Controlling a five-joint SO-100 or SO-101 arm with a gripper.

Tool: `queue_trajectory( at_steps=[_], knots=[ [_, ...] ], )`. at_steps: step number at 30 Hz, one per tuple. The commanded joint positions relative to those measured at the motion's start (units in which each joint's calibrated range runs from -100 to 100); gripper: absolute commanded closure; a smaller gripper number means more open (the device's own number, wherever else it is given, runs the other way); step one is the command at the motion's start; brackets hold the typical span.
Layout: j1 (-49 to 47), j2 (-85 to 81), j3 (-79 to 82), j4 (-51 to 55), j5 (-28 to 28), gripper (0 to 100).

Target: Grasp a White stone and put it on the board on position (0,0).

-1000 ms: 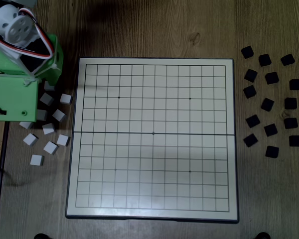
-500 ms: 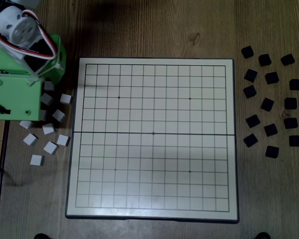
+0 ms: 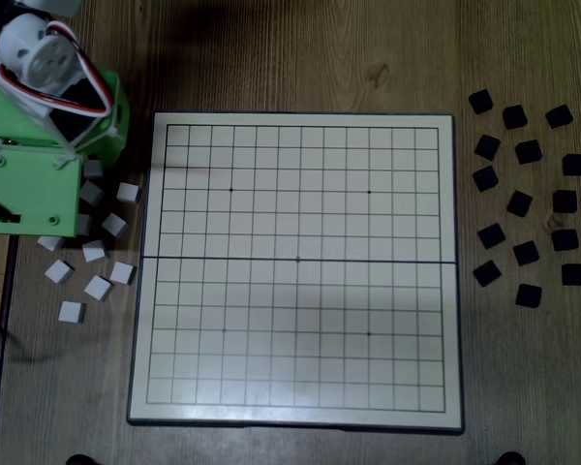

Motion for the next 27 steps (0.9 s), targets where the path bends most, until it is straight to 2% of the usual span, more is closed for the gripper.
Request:
queue_trajectory(
  at_steps=[1,16,21,27],
  knots=[
    [-0.79,-1.15,0.01,-1.08,-0.20,88],
    [-1.43,-0.72,0.40,-2.98,-0.05,88],
    [-1.34,-0.64,1.65,-3.65,-0.78,93],
    [-1.34,-0.98,2.14,-4.23,-0.78,94]
  ],
)
